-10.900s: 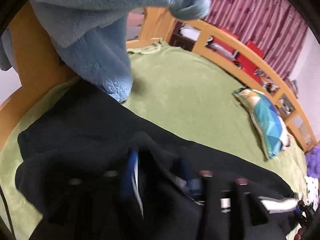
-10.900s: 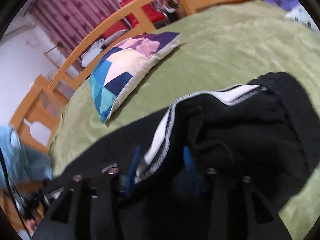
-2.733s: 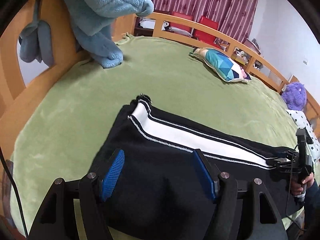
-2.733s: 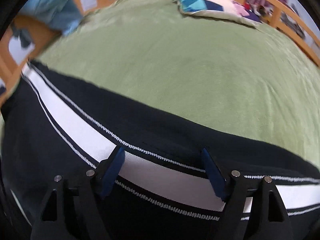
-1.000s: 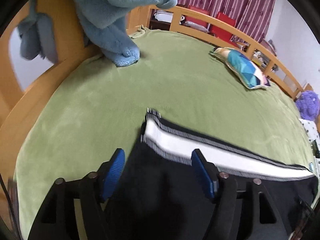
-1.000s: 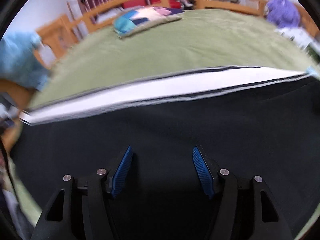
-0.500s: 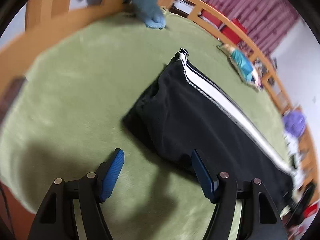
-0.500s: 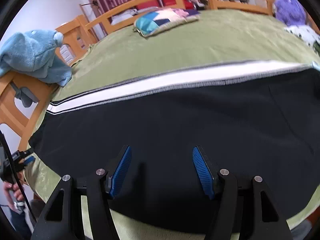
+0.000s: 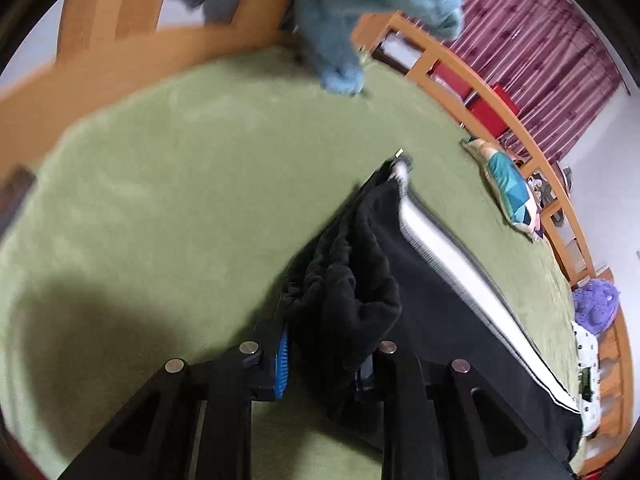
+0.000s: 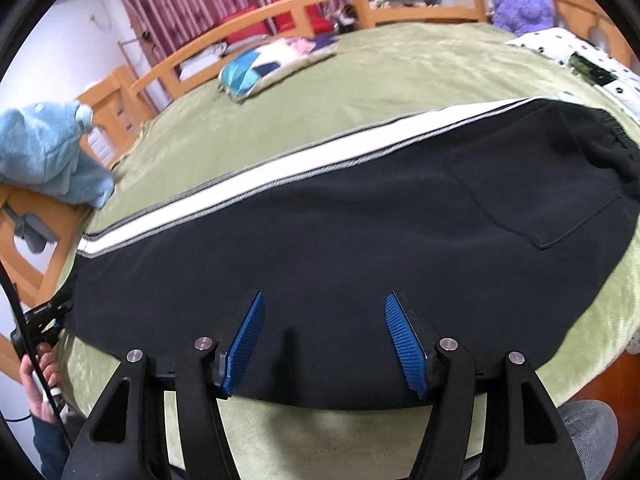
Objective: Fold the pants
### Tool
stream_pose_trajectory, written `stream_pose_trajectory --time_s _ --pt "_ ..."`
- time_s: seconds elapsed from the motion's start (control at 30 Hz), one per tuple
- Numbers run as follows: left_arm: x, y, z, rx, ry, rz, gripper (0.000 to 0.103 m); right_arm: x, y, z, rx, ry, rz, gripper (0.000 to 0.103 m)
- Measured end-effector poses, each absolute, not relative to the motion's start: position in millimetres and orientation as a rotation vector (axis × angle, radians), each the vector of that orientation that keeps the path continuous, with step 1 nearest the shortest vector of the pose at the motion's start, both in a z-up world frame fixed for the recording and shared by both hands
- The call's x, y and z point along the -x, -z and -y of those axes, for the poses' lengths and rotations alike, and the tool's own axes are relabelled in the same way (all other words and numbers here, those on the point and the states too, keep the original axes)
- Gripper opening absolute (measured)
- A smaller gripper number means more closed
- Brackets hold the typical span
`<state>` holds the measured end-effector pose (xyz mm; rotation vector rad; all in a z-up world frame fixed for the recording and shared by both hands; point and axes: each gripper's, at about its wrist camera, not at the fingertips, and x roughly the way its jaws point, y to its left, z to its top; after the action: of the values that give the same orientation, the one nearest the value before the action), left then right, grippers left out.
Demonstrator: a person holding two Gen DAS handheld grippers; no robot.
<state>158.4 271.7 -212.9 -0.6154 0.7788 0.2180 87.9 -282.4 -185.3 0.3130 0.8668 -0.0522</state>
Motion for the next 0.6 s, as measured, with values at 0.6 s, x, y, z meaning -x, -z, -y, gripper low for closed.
stream_pose_trajectory --time_s 0.6 --pt "-159 90 58 0.083 0.373 -0.769 0.019 -71 170 343 -0.298 0.097 -0.837 0.061"
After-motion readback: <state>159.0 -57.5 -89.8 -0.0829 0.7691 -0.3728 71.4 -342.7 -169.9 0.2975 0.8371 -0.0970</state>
